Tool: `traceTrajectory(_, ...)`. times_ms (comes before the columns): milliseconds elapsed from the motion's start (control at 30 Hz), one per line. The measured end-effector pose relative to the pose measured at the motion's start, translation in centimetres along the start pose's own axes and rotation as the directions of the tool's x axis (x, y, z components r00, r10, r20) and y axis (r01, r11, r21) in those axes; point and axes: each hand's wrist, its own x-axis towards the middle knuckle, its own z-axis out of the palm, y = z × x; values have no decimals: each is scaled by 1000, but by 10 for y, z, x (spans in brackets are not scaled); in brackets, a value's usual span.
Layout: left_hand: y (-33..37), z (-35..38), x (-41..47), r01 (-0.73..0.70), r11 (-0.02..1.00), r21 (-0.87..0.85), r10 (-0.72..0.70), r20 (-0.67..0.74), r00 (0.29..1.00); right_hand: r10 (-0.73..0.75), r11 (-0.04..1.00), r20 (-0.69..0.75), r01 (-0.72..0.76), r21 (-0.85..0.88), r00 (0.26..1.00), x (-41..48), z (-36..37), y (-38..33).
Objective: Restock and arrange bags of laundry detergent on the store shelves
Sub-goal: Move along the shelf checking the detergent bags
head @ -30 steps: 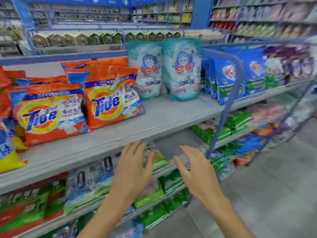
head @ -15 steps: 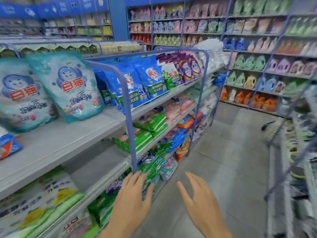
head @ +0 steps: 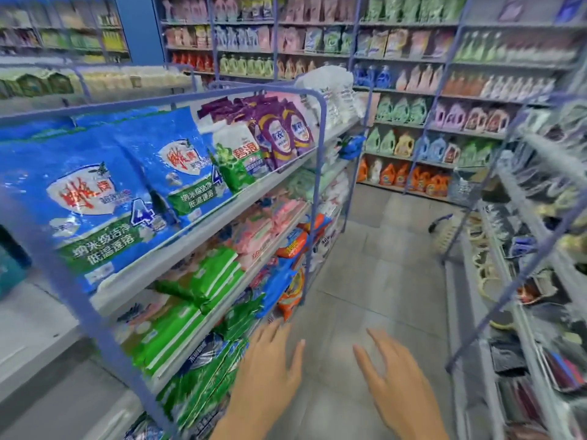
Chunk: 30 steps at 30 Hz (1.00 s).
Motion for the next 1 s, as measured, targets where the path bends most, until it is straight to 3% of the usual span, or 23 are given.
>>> traceTrajectory(300, 31, 78, 142, -24, 998, -59, 29, 98, 995, 129, 982, -20, -125, 140, 991, 131, -15, 53)
traceTrajectory(600, 104, 184, 308, -5, 996, -89, 11, 68, 998, 234, 927, 29, -232, 294, 972, 316, -50, 132)
traceTrajectory(1000, 182, 260, 534, 63, 998, -31, -63, 10, 998, -1, 963, 61, -16, 269, 998, 595, -103, 171)
